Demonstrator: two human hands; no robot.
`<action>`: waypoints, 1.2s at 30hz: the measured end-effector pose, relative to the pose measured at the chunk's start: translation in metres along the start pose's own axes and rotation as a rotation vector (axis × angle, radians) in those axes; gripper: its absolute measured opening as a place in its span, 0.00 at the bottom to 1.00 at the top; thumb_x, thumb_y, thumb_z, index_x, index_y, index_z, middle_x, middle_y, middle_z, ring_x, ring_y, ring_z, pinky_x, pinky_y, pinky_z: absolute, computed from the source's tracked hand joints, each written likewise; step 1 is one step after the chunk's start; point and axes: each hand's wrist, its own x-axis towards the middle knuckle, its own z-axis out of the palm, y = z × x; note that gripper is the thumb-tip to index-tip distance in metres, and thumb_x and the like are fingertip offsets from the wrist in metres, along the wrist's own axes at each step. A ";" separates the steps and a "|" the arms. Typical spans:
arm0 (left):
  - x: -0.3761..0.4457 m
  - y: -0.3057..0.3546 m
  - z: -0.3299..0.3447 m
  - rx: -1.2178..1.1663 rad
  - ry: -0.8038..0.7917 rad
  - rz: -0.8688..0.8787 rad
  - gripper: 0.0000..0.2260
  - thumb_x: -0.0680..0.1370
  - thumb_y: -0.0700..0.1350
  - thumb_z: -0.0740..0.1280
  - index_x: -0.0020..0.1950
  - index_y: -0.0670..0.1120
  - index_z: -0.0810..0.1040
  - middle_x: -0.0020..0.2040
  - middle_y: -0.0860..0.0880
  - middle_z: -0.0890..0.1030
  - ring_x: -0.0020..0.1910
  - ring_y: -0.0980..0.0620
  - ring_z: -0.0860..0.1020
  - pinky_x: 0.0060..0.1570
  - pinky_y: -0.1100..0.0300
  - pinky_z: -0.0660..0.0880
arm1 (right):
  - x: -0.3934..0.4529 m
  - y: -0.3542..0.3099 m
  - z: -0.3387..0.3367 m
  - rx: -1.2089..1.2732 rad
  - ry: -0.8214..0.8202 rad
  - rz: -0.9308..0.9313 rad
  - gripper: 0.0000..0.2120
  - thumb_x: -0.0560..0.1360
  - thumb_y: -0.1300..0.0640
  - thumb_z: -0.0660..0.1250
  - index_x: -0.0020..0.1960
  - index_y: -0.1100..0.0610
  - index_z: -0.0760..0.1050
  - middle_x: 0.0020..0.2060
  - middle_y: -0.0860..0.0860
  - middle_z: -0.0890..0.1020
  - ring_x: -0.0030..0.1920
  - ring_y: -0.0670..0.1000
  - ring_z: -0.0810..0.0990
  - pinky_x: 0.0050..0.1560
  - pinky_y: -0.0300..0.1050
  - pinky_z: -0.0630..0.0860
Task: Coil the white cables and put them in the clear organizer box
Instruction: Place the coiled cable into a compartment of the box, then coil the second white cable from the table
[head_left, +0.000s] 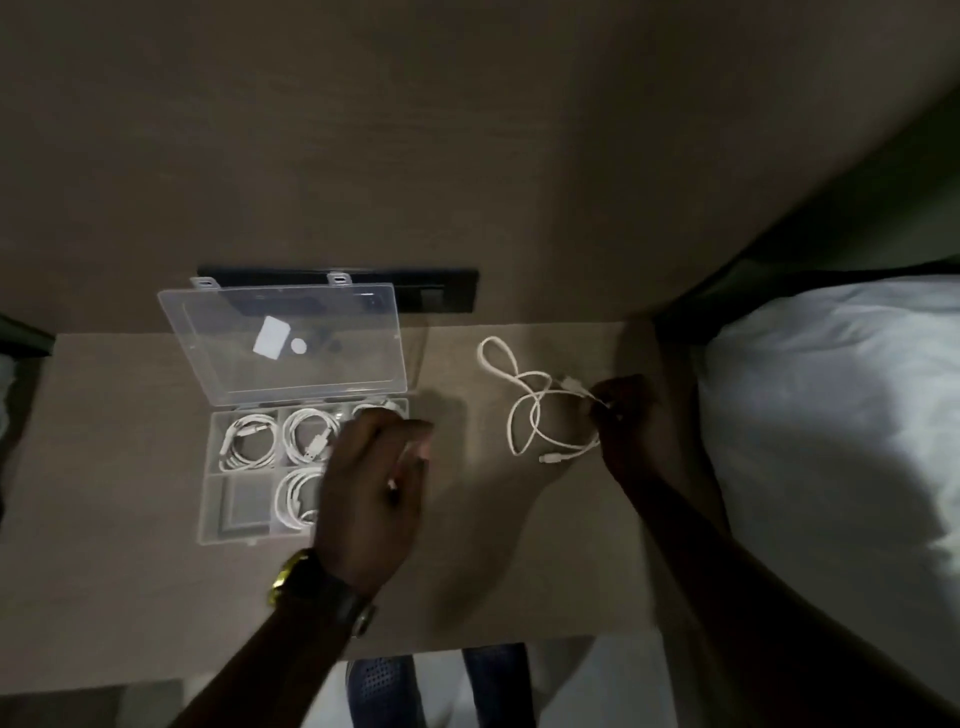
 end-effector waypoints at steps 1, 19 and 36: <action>0.006 0.015 0.011 -0.029 -0.055 0.031 0.08 0.78 0.41 0.66 0.55 0.44 0.82 0.52 0.44 0.81 0.52 0.43 0.78 0.54 0.50 0.74 | -0.005 -0.005 -0.007 0.021 -0.008 -0.062 0.08 0.71 0.52 0.71 0.46 0.55 0.83 0.45 0.52 0.81 0.47 0.56 0.81 0.50 0.53 0.78; 0.083 0.120 0.026 -1.850 -0.265 -0.998 0.10 0.79 0.45 0.62 0.43 0.44 0.80 0.38 0.51 0.82 0.44 0.51 0.82 0.43 0.62 0.78 | -0.066 -0.043 -0.058 0.563 -0.457 -0.098 0.11 0.77 0.43 0.61 0.46 0.48 0.78 0.30 0.45 0.77 0.30 0.42 0.75 0.32 0.39 0.75; 0.029 0.095 0.018 -1.108 -0.689 -0.890 0.09 0.77 0.40 0.60 0.43 0.38 0.78 0.26 0.49 0.66 0.22 0.55 0.59 0.25 0.62 0.52 | -0.010 -0.072 -0.106 -0.126 -0.252 -0.611 0.16 0.76 0.38 0.62 0.48 0.48 0.81 0.43 0.45 0.83 0.43 0.49 0.83 0.38 0.49 0.79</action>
